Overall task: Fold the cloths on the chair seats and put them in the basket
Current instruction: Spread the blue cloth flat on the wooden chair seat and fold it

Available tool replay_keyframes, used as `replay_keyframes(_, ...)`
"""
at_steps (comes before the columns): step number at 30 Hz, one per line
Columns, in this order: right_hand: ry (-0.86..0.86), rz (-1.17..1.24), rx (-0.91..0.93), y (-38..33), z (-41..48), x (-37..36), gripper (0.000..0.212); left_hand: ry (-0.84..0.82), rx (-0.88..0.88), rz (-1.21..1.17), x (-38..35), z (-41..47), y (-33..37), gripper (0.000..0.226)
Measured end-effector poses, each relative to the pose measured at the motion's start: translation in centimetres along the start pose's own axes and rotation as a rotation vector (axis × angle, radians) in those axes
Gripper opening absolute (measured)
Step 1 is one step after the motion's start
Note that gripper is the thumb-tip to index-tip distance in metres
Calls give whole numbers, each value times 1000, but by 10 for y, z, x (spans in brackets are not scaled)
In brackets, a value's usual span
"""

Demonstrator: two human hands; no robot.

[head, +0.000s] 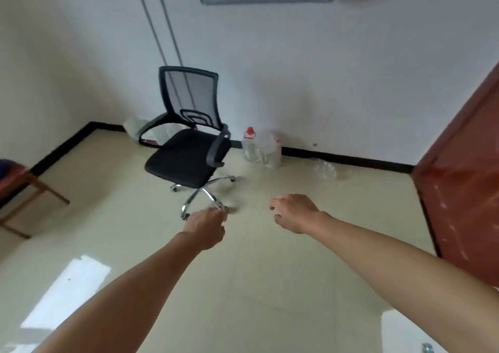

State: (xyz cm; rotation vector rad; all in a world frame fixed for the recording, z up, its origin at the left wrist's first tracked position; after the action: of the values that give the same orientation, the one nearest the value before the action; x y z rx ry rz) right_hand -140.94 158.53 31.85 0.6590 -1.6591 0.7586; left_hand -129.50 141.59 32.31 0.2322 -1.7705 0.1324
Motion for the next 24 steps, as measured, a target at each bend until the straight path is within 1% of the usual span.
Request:
replay_keyframes(1,-7,-10,33,-22,16,4,35,3,41,6,2,-7,-26,29)
replay_keyframes(4,-35,-74,199,-117,87,5,33,3,244,-24,1,-46,-132,27)
replay_keyframes(7,-47,-119,321,-187,136,3,34,8,372,-42,-3,-75,-201,28)
replay_keyframes(8,-52,-134,387,-222,159,0,34,3,432,-57,-7,-88,-233,28)
replay_keyframes(9,-56,-137,423,-238,170,-3,35,-2,463,-66,-9,-93,-248,28)
replay_keyframes(12,-88,-160,578,-315,231,-13,35,-9,608,-100,-18,-106,-329,26)
replay_keyframes(18,-131,-185,759,-431,366,-18,38,15,822,-159,-16,-95,-472,24)
replay_keyframes(20,-135,-212,823,-473,413,-13,38,60,884,-183,-12,-92,-518,24)
replay_keyframes(22,-136,-245,862,-517,456,-9,37,72,958,-204,-8,-99,-558,24)
replay_keyframes(24,-155,-274,880,-548,481,-8,37,53,994,-204,-8,-108,-581,24)
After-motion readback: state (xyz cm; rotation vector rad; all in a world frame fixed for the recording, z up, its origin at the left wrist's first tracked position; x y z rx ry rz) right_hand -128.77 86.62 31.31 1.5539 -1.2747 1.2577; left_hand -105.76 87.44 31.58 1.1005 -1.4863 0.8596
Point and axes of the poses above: each hand's wrist, its own z-axis towards the middle knuckle, its own x-axis out of the back of the hand, y = z × x, the point moved 6 cm from there along z, towards the middle knuckle, and after that the axes turned 2 degrees about y, right-handed, at the moved point
